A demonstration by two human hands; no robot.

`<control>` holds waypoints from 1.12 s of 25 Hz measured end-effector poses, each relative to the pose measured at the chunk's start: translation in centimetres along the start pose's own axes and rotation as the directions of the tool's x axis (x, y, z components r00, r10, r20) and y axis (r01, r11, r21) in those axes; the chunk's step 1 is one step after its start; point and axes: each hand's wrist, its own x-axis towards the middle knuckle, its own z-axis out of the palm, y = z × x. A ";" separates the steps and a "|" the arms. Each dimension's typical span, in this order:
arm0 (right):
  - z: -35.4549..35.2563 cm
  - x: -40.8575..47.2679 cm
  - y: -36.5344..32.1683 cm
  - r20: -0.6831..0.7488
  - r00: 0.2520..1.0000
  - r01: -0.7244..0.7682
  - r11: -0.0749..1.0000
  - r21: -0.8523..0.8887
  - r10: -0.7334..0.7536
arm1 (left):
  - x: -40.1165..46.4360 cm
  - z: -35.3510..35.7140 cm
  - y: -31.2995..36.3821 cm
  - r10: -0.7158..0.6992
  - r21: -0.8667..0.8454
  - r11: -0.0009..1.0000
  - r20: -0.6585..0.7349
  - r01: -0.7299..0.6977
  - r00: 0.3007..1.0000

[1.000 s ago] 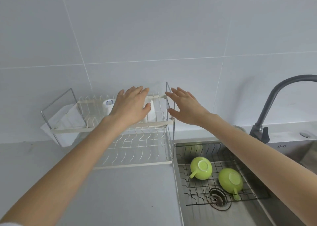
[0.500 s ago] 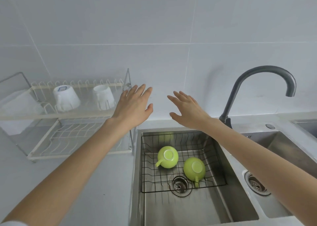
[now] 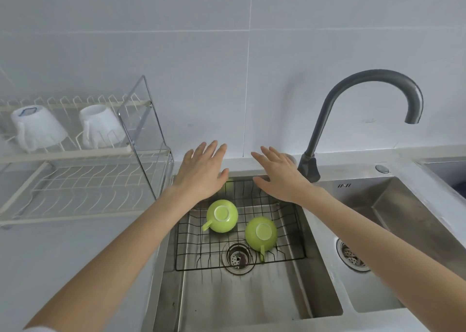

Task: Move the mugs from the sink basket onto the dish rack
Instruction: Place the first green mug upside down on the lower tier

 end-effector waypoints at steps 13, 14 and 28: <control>9.3 1.9 8.2 0.240 0.942 -0.295 0.918 0.264 0.234 | 4.6 11.2 3.2 0.017 -0.155 0.988 0.261 0.024 0.965; 10.2 2.1 8.5 0.269 0.930 -0.325 0.899 0.294 0.249 | 4.8 12.1 3.4 0.013 -0.167 0.985 0.287 0.036 0.958; 19.9 3.1 12.1 0.541 0.765 -0.599 0.692 0.403 0.348 | 5.7 23.4 4.2 -0.056 -0.400 0.848 0.585 0.347 0.809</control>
